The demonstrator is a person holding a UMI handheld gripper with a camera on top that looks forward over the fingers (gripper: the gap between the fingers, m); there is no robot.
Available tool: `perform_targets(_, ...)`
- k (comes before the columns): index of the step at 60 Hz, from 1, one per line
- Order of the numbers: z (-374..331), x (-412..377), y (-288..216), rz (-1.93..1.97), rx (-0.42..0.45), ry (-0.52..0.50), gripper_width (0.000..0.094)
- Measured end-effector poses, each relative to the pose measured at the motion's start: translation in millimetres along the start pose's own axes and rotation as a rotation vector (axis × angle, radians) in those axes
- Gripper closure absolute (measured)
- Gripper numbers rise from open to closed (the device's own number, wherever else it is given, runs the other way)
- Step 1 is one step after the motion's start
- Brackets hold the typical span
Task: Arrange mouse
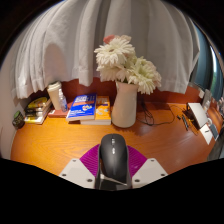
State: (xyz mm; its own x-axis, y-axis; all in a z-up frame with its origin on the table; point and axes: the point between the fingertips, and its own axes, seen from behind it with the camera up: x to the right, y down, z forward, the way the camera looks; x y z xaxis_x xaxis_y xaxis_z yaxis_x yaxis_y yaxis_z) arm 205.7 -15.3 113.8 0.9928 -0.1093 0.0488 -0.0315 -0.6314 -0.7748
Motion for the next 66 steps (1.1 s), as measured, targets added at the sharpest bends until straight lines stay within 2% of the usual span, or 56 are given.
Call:
perform_targets(9,29.2,3.9,79.5,0.004,-0.144,-0.022,0.0572)
perform_targets(19,43.4,-4.5,132.1,-0.005,-0.231,-0.048,0.0562)
perform_targets(32,44.2,-2.6,127.1,0.043,-0.167,-0.027,0.0445)
perform_targets(38,44.5,-0.3,128.3,0.065,-0.174,-0.006,0.0408)
perform_targets(41,44.1,3.7,129.6,0.066,-0.193,0.019,0.0329)
perform_targets(47,36.7,10.4,128.0,0.028,-0.23,0.062,0.0062)
perform_targets(57,3.0,-23.3,108.2,0.0,-0.19,0.036,0.0075)
perform_targets(66,-45.2,-86.5,112.7,-0.001,-0.167,-0.004,0.0074)
